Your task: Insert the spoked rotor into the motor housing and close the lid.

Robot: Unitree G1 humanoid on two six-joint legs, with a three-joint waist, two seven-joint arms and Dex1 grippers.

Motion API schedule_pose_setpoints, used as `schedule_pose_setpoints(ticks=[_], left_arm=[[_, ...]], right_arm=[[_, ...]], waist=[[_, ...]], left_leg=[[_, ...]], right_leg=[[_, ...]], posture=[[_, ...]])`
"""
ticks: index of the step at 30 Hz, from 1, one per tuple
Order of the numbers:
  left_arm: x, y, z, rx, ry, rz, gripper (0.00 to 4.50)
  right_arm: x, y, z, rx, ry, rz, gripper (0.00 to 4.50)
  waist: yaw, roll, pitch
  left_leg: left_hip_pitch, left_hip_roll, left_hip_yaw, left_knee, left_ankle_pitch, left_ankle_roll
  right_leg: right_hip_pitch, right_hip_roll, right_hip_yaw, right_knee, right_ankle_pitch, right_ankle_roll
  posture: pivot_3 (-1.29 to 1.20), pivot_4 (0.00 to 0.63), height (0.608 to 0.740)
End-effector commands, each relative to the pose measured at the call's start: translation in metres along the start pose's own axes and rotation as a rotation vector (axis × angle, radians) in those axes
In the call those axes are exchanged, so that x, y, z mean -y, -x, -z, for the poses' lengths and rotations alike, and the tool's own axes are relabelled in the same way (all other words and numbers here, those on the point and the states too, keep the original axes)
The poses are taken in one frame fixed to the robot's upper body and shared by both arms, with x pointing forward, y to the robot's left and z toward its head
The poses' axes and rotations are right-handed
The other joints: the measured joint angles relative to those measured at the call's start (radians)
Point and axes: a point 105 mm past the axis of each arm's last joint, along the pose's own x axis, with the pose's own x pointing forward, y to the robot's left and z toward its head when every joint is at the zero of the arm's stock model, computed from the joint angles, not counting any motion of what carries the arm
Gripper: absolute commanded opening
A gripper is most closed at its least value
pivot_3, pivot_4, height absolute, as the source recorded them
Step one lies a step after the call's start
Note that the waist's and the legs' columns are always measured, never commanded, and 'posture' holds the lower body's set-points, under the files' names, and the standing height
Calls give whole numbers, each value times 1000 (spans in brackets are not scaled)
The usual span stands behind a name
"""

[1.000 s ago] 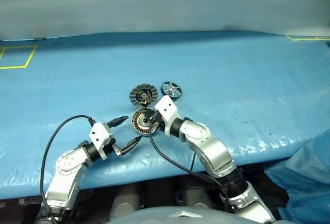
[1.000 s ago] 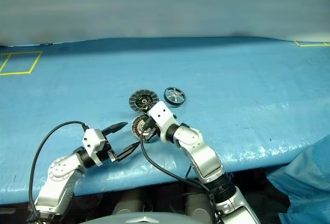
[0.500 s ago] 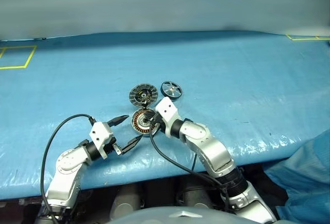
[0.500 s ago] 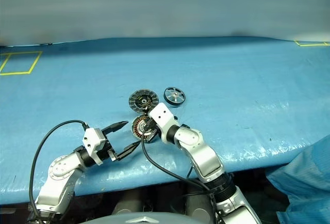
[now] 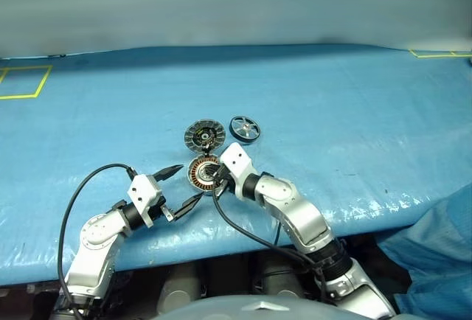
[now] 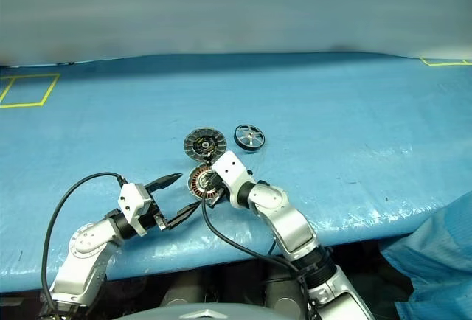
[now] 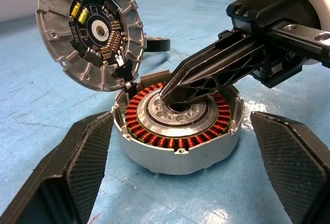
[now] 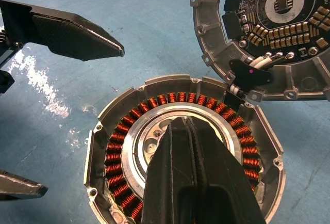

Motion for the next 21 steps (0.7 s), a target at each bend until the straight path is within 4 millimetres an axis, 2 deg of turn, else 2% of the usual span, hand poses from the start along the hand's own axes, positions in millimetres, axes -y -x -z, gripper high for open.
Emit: schedule_pose_setpoints(ticks=[1, 12, 16, 21], left_arm=[[1, -1, -9, 28, -33, 1, 4500], [2, -1, -9, 31, -26, -1, 4500], [2, -1, -9, 32, -24, 2, 4500], [2, -1, -8, 32, -19, 1, 4500]], right_arm=[[2, -2, 3, -19, 1, 14, 28], [-1, 2, 6, -102, 151, 28, 28], [-1, 4, 16, -156, 220, 17, 28], [0, 5, 17, -175, 280, 19, 28]], waist=[[0, 0, 0], [1, 0, 0], [1, 0, 0], [0, 0, 0]], left_leg=[[0, 0, 0, 0, 0, 0], [0, 0, 0, 0, 0, -1], [0, 0, -1, 0, 0, -1], [0, 0, -2, 0, 0, -1]], right_leg=[[0, 0, 0, 0, 0, 0], [0, -1, -1, 0, 0, -1], [0, -1, -2, 0, -1, -1], [1, -1, -3, 0, -1, -1]], posture=[[0, 150, 740], [0, 150, 740], [0, 150, 740], [0, 150, 740]])
